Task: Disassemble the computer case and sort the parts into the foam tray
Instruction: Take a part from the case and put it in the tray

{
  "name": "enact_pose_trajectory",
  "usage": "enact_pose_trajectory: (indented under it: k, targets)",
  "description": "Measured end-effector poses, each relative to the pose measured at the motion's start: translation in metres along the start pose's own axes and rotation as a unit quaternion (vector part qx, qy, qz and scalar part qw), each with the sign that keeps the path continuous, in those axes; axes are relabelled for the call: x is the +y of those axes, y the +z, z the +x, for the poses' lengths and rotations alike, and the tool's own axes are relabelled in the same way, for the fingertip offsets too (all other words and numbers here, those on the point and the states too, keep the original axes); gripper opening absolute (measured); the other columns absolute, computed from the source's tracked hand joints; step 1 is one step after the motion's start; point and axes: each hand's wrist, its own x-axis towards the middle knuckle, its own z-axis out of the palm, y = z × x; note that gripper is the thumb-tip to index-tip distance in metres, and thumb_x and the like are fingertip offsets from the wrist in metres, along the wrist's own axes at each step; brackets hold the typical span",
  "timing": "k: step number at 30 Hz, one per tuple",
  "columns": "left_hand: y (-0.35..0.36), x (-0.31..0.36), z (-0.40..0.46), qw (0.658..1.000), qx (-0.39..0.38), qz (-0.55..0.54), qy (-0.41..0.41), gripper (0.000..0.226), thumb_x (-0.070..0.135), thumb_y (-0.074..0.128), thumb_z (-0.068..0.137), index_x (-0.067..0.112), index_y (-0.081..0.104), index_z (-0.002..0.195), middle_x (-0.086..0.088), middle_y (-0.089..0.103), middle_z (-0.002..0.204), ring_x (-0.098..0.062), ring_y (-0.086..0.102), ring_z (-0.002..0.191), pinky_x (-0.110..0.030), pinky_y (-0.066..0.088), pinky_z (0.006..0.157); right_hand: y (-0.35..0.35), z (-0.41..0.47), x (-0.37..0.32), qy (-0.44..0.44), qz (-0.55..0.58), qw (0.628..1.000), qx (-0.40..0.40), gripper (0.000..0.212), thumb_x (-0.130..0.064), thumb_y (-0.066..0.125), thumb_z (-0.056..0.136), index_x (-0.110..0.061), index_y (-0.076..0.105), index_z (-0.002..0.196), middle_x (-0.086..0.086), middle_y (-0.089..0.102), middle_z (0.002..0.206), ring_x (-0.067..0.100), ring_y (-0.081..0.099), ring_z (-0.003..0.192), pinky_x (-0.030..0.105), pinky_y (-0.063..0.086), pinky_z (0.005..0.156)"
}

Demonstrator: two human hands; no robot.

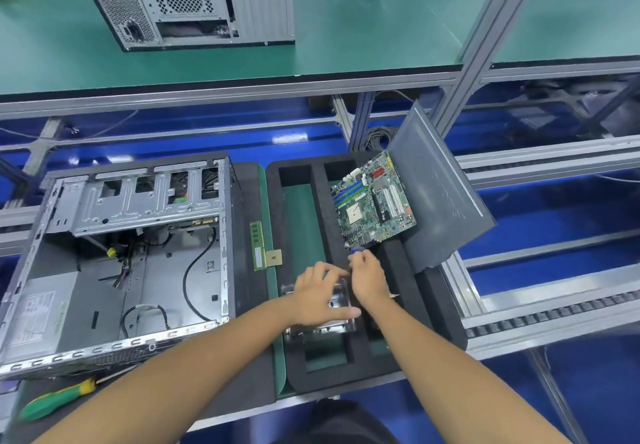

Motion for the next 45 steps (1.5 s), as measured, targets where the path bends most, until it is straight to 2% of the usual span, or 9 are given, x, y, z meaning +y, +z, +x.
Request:
enact_pose_trajectory:
  k: [3, 6, 10, 14, 20, 31, 35, 40, 45]
  targets:
    - [-0.007, 0.02, -0.011, 0.99, -0.044, -0.132, 0.018, 0.115, 0.075, 0.068, 0.079, 0.019, 0.007, 0.159, 0.005, 0.019, 0.145, -0.017, 0.021, 0.141, -0.042, 0.023, 0.122, 0.006, 0.019, -0.033, 0.113, 0.266, 0.957, 0.038, 0.023, -0.021, 0.044, 0.095, -0.013, 0.058, 0.078, 0.003, 0.056, 0.068, 0.022, 0.046, 0.061, 0.034, 0.034, 0.061]
    - [-0.022, 0.025, -0.021, 0.981, -0.079, -0.176, 0.017, 0.135, 0.073, 0.078, 0.07, 0.025, -0.011, 0.16, 0.013, 0.007, 0.154, -0.013, 0.013, 0.15, -0.038, 0.022, 0.124, 0.011, 0.038, -0.058, 0.181, 0.356, 0.916, 0.029, 0.024, -0.019, 0.046, 0.093, -0.012, 0.052, 0.071, 0.003, 0.047, 0.058, 0.019, 0.036, 0.052, 0.03, 0.03, 0.053]
    - [-0.052, 0.023, -0.026, 0.986, -0.009, -0.165, 0.01, 0.122, 0.057, 0.086, 0.073, 0.029, 0.002, 0.156, 0.006, 0.021, 0.139, -0.018, 0.03, 0.139, -0.044, 0.035, 0.119, 0.024, 0.048, -0.088, 0.204, 0.401, 0.892, 0.038, 0.032, -0.017, 0.05, 0.094, -0.01, 0.049, 0.063, 0.005, 0.047, 0.059, 0.019, 0.036, 0.05, 0.03, 0.03, 0.05]
    - [-0.071, 0.012, -0.034, 0.988, -0.011, -0.157, 0.0, 0.123, 0.068, 0.086, 0.064, 0.048, -0.001, 0.15, 0.006, 0.021, 0.141, -0.02, 0.031, 0.14, -0.039, 0.036, 0.116, 0.037, 0.043, -0.115, 0.197, 0.417, 0.886, 0.054, 0.032, -0.015, 0.049, 0.094, -0.012, 0.05, 0.062, 0.003, 0.048, 0.058, 0.018, 0.037, 0.048, 0.028, 0.031, 0.049]
    - [-0.098, -0.005, -0.057, 0.992, -0.015, -0.125, -0.004, 0.114, 0.073, 0.08, 0.069, 0.039, 0.009, 0.151, 0.001, 0.027, 0.143, -0.023, 0.036, 0.139, -0.043, 0.037, 0.116, 0.057, 0.024, -0.138, 0.177, 0.405, 0.893, 0.08, 0.032, -0.018, 0.049, 0.093, -0.013, 0.055, 0.062, -0.001, 0.051, 0.042, 0.018, 0.042, 0.049, 0.029, 0.035, 0.05]
    - [-0.122, -0.029, -0.097, 0.99, -0.013, -0.141, 0.01, 0.104, 0.063, 0.083, 0.073, 0.021, 0.023, 0.146, 0.0, 0.033, 0.136, -0.019, 0.042, 0.131, -0.039, 0.042, 0.111, 0.082, -0.008, -0.159, 0.172, 0.446, 0.871, 0.109, 0.031, -0.014, 0.049, 0.094, -0.011, 0.052, 0.063, 0.005, 0.052, 0.057, 0.022, 0.043, 0.051, 0.032, 0.037, 0.056]
    - [-0.131, -0.042, -0.111, 0.989, 0.08, -0.096, 0.073, 0.056, 0.019, 0.076, 0.089, 0.0, 0.038, 0.125, -0.015, 0.041, 0.123, -0.025, 0.051, 0.105, -0.039, 0.047, 0.09, 0.091, -0.024, -0.171, 0.165, 0.484, 0.854, 0.093, 0.029, -0.016, 0.047, 0.097, -0.013, 0.05, 0.068, 0.006, 0.053, 0.06, 0.025, 0.045, 0.059, 0.03, 0.039, 0.065]
    - [-0.153, -0.087, -0.151, 0.982, 0.129, -0.114, 0.072, 0.048, 0.036, 0.073, 0.094, 0.009, 0.047, 0.125, -0.008, 0.051, 0.126, -0.024, 0.054, 0.117, -0.032, 0.048, 0.098, 0.11, -0.059, -0.209, 0.063, 0.396, 0.914, 0.064, 0.02, -0.016, 0.047, 0.095, -0.01, 0.059, 0.081, 0.006, 0.059, 0.065, 0.022, 0.049, 0.054, 0.031, 0.041, 0.055]
    - [-0.15, -0.158, -0.226, 0.975, 0.21, -0.039, 0.06, 0.042, 0.052, 0.065, 0.095, 0.021, 0.054, 0.121, 0.004, 0.055, 0.119, -0.014, 0.046, 0.113, -0.033, 0.045, 0.098, 0.135, -0.111, -0.209, -0.104, 0.112, 0.987, 0.05, 0.012, -0.027, 0.047, 0.098, -0.016, 0.053, 0.098, 0.0, 0.063, 0.091, 0.024, 0.058, 0.08, 0.038, 0.046, 0.072]
